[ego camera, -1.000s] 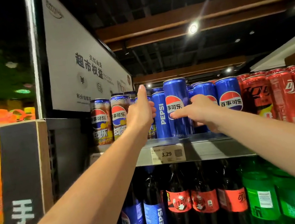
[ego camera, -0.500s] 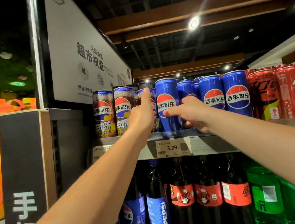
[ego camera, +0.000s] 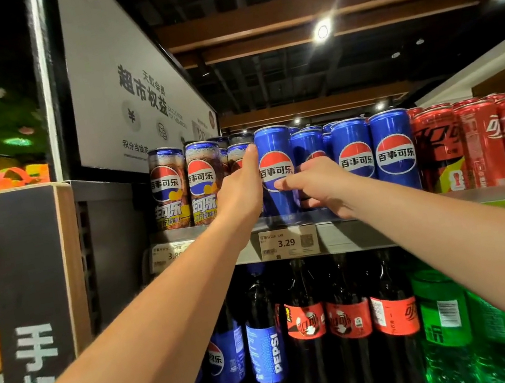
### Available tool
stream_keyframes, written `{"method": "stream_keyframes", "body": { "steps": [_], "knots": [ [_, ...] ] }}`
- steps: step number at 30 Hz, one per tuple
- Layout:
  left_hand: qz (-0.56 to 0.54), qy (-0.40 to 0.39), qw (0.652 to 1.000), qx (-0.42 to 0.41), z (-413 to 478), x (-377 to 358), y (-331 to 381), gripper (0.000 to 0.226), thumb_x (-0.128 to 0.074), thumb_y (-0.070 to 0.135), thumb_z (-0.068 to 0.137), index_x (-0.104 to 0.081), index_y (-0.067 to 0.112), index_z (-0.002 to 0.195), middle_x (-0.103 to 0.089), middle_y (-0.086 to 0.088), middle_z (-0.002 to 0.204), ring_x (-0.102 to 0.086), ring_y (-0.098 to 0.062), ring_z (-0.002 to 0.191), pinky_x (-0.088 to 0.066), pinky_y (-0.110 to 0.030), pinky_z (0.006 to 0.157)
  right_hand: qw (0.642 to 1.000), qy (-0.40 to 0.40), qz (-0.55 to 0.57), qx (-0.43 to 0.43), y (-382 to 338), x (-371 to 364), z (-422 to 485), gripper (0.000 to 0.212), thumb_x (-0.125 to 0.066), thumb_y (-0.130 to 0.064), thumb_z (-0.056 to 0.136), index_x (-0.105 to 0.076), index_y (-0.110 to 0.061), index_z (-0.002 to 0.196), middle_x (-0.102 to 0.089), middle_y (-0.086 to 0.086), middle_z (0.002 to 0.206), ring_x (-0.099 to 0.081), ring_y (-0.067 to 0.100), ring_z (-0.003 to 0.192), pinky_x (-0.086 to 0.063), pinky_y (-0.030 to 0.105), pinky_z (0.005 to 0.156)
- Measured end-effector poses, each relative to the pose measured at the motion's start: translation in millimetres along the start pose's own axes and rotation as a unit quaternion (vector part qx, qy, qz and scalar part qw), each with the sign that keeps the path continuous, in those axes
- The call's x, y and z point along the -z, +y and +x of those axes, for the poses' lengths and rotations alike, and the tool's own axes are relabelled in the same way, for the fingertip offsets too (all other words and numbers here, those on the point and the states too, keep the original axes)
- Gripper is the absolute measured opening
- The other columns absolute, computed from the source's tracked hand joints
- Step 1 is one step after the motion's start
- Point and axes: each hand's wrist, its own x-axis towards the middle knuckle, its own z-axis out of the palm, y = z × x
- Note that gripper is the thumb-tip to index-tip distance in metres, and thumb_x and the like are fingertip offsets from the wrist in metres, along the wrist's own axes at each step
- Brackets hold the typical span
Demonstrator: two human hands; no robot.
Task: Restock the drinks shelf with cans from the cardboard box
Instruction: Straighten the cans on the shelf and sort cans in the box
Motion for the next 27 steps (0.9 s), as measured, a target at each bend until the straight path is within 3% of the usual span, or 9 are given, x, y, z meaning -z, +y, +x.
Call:
{"method": "stream_keyframes", "body": {
  "steps": [5,8,11,15,18,21,24,27],
  "knots": [
    [0.024,-0.013,0.999,-0.029,-9,2,-5,0.064,-0.03,0.071,0.087,-0.058,0.023,0.12,-0.065,-0.001,0.113,-0.059,-0.02,0.104,-0.046,-0.042,0.094,0.997,0.018,-0.068,0.015,-1,1,-7,0.037,-0.073,-0.027,0.082,-0.061,-0.007,0.11,-0.068,0.006,0.098,-0.067,0.02,0.09,-0.055,0.036,0.081],
    [0.06,0.012,0.997,-0.055,-15,5,-8,0.047,-0.033,0.068,0.089,-0.059,0.029,0.087,-0.062,0.012,0.084,-0.057,-0.005,0.083,-0.043,-0.03,0.069,0.977,0.02,-0.207,0.041,-1,5,-17,0.028,-0.067,-0.031,0.085,-0.062,-0.009,0.101,-0.063,0.001,0.087,-0.058,0.013,0.076,-0.041,0.024,0.056],
    [0.146,0.031,0.985,-0.084,-30,10,-10,0.042,-0.033,0.063,0.091,-0.052,0.031,0.073,-0.058,0.011,0.078,-0.052,-0.003,0.076,-0.04,-0.028,0.064,0.951,0.006,-0.3,0.071,2,12,-31,0.025,-0.059,-0.03,0.087,-0.066,-0.008,0.095,-0.065,0.006,0.091,-0.061,0.019,0.081,-0.043,0.027,0.056],
    [0.293,0.032,0.952,-0.086,-58,13,-14,0.047,-0.038,0.054,0.094,-0.066,0.016,0.1,-0.066,-0.001,0.094,-0.058,-0.019,0.088,-0.043,-0.032,0.069,0.907,-0.021,-0.402,0.122,9,23,-55,0.027,-0.051,-0.031,0.09,-0.065,-0.01,0.099,-0.065,0.008,0.097,-0.06,0.025,0.088,-0.044,0.031,0.064],
    [0.403,0.029,0.911,-0.085,-81,15,-15,0.041,-0.047,0.045,0.092,-0.063,0.018,0.118,-0.066,-0.003,0.111,-0.054,-0.018,0.093,-0.041,-0.029,0.076,0.881,-0.037,-0.443,0.161,14,33,-71,0.029,-0.049,-0.03,0.09,-0.062,-0.01,0.106,-0.062,0.01,0.107,-0.057,0.028,0.094,-0.046,0.033,0.072],
    [0.468,0.03,0.88,-0.073,-107,10,-12,0.049,-0.052,0.04,0.089,-0.054,0.017,0.132,-0.06,-0.005,0.127,-0.056,-0.023,0.109,-0.043,-0.03,0.086,0.864,-0.051,-0.461,0.198,19,43,-89,0.028,-0.048,-0.03,0.09,-0.059,-0.011,0.107,-0.06,0.011,0.112,-0.055,0.031,0.099,-0.045,0.035,0.074],
    [0.518,0.037,0.853,-0.048,-135,-4,-5,0.049,-0.053,0.041,0.088,-0.055,0.017,0.131,-0.06,-0.006,0.127,-0.058,-0.026,0.108,-0.048,-0.035,0.091,0.852,-0.059,-0.472,0.22,28,52,-109,0.035,-0.051,-0.03,0.089,-0.06,-0.013,0.117,-0.059,0.011,0.116,-0.056,0.032,0.101,-0.042,0.033,0.073],
    [0.535,0.039,0.843,-0.03,-165,-25,0,0.043,-0.053,0.039,0.088,-0.06,0.015,0.123,-0.065,-0.008,0.118,-0.06,-0.026,0.102,-0.051,-0.035,0.086,0.844,-0.087,-0.473,0.238,41,63,-130,0.032,-0.054,-0.031,0.087,-0.062,-0.013,0.112,-0.061,0.01,0.11,-0.056,0.029,0.092,-0.044,0.032,0.071]
  ]
}}
